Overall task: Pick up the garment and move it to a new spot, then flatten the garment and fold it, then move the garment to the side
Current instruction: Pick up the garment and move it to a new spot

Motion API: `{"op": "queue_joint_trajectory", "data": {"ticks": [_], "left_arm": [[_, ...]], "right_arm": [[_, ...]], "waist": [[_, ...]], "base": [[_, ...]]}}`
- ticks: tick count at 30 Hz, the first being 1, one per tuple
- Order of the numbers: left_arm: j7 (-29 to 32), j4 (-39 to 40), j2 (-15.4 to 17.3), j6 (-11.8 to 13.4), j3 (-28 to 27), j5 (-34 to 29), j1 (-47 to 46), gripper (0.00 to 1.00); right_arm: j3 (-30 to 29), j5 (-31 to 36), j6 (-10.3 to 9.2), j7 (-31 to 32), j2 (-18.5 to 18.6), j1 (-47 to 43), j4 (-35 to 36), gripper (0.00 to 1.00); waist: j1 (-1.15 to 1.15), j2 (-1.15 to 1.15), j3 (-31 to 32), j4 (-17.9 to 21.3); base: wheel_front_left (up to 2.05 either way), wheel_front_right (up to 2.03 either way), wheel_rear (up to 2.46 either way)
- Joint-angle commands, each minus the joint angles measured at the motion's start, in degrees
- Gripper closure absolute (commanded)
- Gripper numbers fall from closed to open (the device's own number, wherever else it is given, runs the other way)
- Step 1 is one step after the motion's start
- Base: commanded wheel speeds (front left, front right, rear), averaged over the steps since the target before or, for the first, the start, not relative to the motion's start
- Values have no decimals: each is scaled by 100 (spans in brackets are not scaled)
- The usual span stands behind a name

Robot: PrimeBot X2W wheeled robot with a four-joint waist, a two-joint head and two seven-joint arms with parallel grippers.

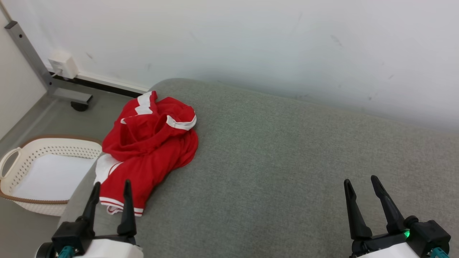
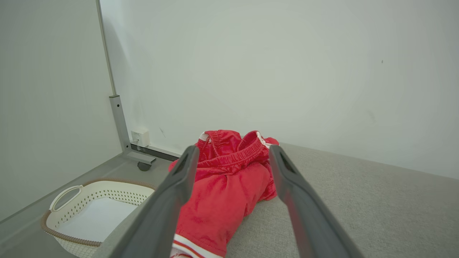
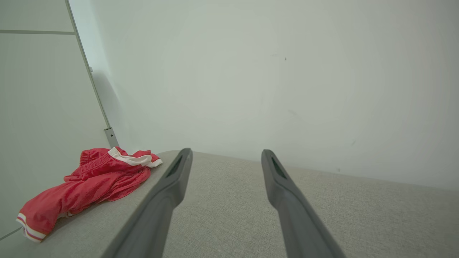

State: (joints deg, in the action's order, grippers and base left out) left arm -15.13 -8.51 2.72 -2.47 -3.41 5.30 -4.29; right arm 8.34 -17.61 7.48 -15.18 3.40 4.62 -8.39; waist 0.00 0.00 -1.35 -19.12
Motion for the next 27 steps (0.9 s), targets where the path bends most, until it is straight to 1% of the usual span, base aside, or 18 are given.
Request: {"op": "queue_joint_trajectory", "data": {"ticks": [1,8,16,21,27], "left_arm": [[-4,-6,31,25,-28,100,55,0],[-4,6,31,32,-61,99,19,0],[-4,22,34,-49,-151,54,-222,0],[-4,-162,127,-146,-261,71,-705,0],[111,-824,414,-256,-295,207,-1637,0]], "right_arm": [[16,15,2,4,4,16,-24,0],[98,-9,2,4,28,73,-41,0],[175,-32,2,4,88,189,-9,0],[242,-15,2,4,153,265,52,0],[324,32,2,4,184,438,162,0]], "waist": [[0,0,14,-61],[0,0,-11,-90],[0,0,-144,51],[0,0,-291,157],[0,0,-557,428]], "base": [[0,0,0],[0,0,0],[0,0,0],[0,0,0],[0,0,0]]}}
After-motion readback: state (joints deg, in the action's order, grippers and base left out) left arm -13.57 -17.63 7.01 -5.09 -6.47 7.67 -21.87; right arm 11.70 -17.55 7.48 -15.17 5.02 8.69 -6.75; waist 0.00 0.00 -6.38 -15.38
